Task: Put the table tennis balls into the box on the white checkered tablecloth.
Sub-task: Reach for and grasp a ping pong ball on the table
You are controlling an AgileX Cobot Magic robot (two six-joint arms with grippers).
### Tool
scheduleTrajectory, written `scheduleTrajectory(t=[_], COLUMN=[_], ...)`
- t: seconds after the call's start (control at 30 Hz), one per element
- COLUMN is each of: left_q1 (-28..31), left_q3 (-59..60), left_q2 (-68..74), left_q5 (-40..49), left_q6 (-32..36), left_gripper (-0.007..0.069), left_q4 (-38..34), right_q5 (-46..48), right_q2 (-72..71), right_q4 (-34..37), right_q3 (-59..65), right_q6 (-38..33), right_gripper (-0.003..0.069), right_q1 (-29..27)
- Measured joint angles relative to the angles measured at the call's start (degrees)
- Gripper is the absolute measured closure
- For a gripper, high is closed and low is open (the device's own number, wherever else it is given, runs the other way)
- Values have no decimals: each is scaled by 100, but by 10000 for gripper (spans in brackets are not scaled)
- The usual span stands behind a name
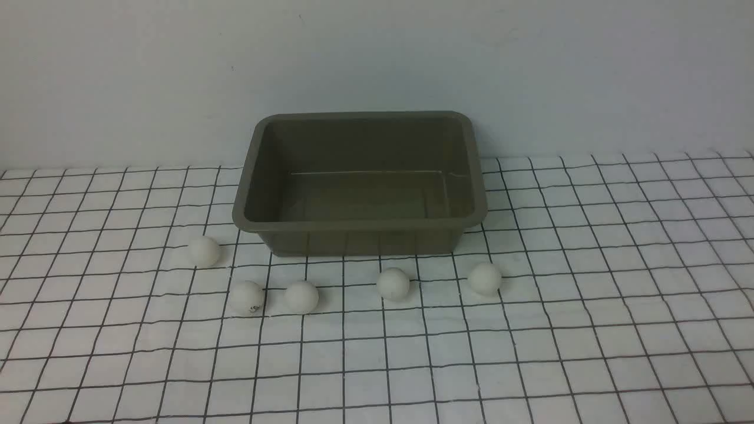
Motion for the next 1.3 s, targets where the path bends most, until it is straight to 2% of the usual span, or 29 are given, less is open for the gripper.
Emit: scheduleTrajectory(t=[0.97, 1.17, 1.3], left_q1=[0, 0, 0], left_q3=[0, 0, 0], left_q2=[0, 0, 0], left_q5=[0, 0, 0], left_q6=[0, 0, 0], left_gripper=[146, 146, 146], left_q4=[0, 0, 0], right_q5=[-5, -31, 311], right_q2=[0, 0, 0], right_q4=[16, 334, 694], right_q3=[0, -52, -846], right_q6=[44, 109, 128], right_gripper=[239, 239, 239], right_q1=[0, 0, 0])
